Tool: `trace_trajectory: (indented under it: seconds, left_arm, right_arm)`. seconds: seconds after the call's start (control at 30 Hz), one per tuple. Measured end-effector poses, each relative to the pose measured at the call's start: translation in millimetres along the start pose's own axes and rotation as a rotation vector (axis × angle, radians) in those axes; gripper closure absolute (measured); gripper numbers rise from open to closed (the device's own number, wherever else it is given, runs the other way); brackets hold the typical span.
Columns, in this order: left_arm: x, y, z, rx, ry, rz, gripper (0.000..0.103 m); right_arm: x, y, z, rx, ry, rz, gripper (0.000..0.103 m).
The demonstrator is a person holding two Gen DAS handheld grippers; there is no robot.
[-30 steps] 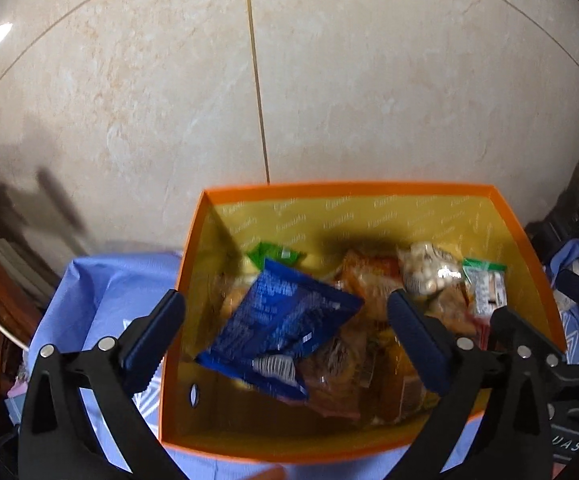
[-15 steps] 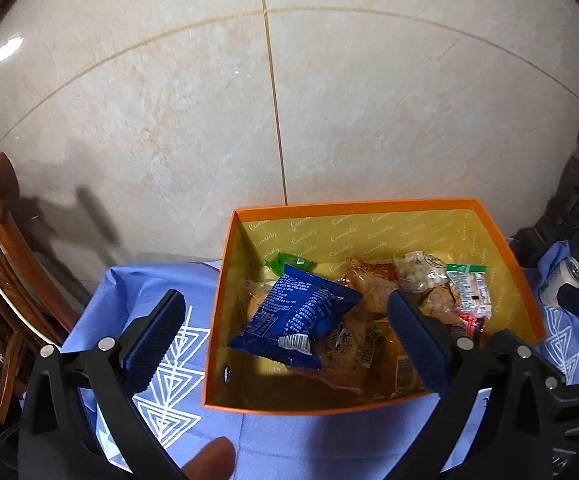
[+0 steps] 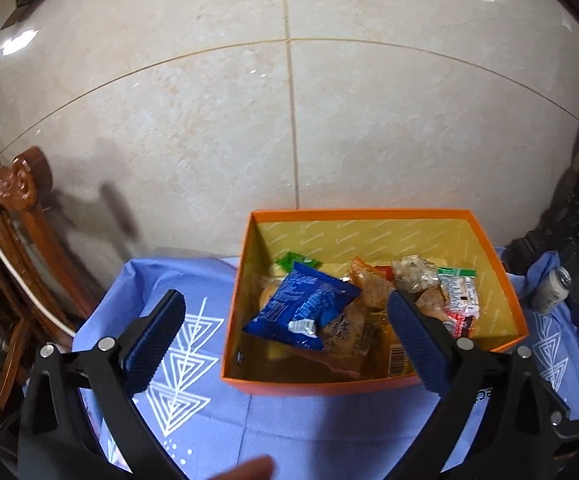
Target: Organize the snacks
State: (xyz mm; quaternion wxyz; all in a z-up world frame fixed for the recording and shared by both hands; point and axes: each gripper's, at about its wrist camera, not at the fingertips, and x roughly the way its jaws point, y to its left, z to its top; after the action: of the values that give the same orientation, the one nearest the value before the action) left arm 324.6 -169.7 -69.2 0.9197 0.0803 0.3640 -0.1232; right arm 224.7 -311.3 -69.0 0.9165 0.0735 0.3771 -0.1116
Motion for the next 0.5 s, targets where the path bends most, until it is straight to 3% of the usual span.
trace_trajectory:
  seconds: [0.5]
  left_arm:
    - [-0.7, -0.9, -3.8, 0.016, 0.009, -0.007, 0.004]
  right_arm:
    - [-3.0, 2.0, -2.0, 0.003, 0.001, -0.004, 0.003]
